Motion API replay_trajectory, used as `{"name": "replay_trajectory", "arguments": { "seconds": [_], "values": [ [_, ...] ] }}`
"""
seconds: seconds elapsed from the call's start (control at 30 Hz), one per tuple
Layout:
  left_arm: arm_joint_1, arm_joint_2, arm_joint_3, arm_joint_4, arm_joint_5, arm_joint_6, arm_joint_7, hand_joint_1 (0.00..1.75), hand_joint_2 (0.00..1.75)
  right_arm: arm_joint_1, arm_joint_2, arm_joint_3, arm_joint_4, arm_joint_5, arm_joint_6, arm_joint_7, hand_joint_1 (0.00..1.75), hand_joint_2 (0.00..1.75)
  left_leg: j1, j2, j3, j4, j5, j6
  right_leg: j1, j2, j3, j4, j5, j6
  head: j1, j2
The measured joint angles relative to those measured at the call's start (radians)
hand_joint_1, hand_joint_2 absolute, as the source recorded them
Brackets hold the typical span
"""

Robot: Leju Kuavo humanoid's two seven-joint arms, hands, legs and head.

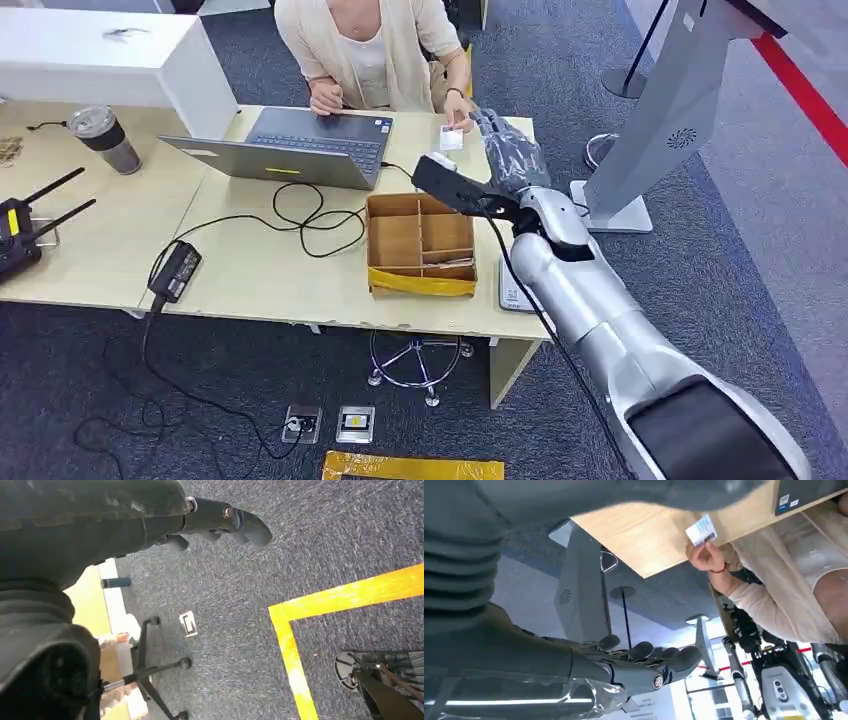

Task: Pass the card to the sensor for recognition and then transmit it.

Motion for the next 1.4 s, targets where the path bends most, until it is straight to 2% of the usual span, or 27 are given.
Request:
{"name": "replay_trajectory", "arguments": {
  "seconds": [0.2, 0.4, 0.6, 0.73, 0.77, 0.9, 1.03, 1.2, 1.4],
  "values": [
    [0.000, -0.001, 0.000, 0.000, 0.020, 0.000, 0.003, 0.00, 0.00, -0.023, -0.012, -0.027, 0.000, -0.053, -0.012, -0.005, 0.00, 0.00, 0.000, 0.000, 0.000, 0.000, 0.000, 0.000, 0.000, 0.000, 0.000, 0.000, 0.000, 0.000, 0.000, 0.000],
    [0.003, -0.002, 0.000, 0.000, 0.046, 0.001, 0.033, 0.00, 0.00, -0.027, -0.073, -0.070, -0.026, -0.108, 0.015, -0.034, 0.00, 0.00, 0.000, 0.001, 0.000, 0.001, 0.000, 0.000, 0.000, 0.000, 0.000, 0.000, 0.000, 0.000, 0.000, 0.000],
    [0.002, -0.004, 0.000, 0.000, 0.060, 0.007, 0.043, 0.00, 0.00, -0.025, -0.096, -0.095, -0.048, -0.121, 0.016, -0.042, 0.00, 0.00, 0.000, 0.001, 0.000, 0.002, 0.000, 0.000, 0.000, 0.000, 0.000, 0.000, 0.000, 0.000, 0.000, 0.000],
    [0.002, -0.008, 0.000, 0.000, 0.083, 0.020, 0.060, 0.00, 0.00, -0.014, -0.121, -0.106, -0.082, -0.163, 0.051, -0.046, 0.00, 0.00, 0.000, 0.001, 0.000, 0.001, 0.000, 0.000, 0.000, 0.000, 0.000, 0.000, 0.000, 0.000, 0.000, 0.000],
    [0.002, -0.008, 0.000, 0.000, 0.090, 0.021, 0.063, 0.00, 0.00, -0.007, -0.128, -0.109, -0.095, -0.167, 0.061, -0.041, 0.00, 1.75, 0.000, 0.001, 0.000, 0.001, 0.000, 0.000, 0.000, 0.000, 0.000, 0.000, 0.000, 0.000, 0.000, 0.000],
    [0.002, -0.012, 0.000, 0.000, 0.105, 0.023, 0.064, 0.00, 0.00, 0.053, -0.169, -0.109, -0.191, -0.210, 0.114, -0.020, 0.00, 1.75, 0.000, 0.001, 0.000, 0.002, 0.000, 0.000, 0.000, 0.000, 0.001, 0.000, 0.000, 0.000, 0.000, 0.000],
    [0.003, -0.016, 0.001, 0.000, 0.125, 0.053, 0.068, 0.00, 0.00, 0.138, -0.212, -0.106, -0.334, -0.214, 0.127, 0.035, 0.00, 1.75, 0.000, 0.001, 0.000, 0.002, 0.000, 0.000, 0.000, 0.000, 0.000, 0.000, 0.000, 0.000, 0.000, 0.000],
    [0.003, -0.024, 0.003, 0.000, 0.147, 0.095, 0.082, 0.00, 0.00, 0.247, -0.256, -0.090, -0.566, -0.124, 0.154, 0.152, 0.00, 1.75, 0.000, 0.001, 0.000, 0.002, 0.000, 0.000, 0.000, 0.000, 0.000, 0.000, 0.000, 0.000, 0.000, 0.000],
    [0.002, -0.046, 0.004, 0.000, 0.164, 0.137, 0.101, 0.00, 0.00, 0.368, -0.273, -0.051, -0.804, -0.060, 0.165, 0.191, 0.00, 1.75, 0.000, 0.002, 0.000, 0.002, -0.001, 0.000, 0.000, 0.000, 0.000, 0.000, 0.000, 0.000, 0.000, 0.000]
  ]
}}
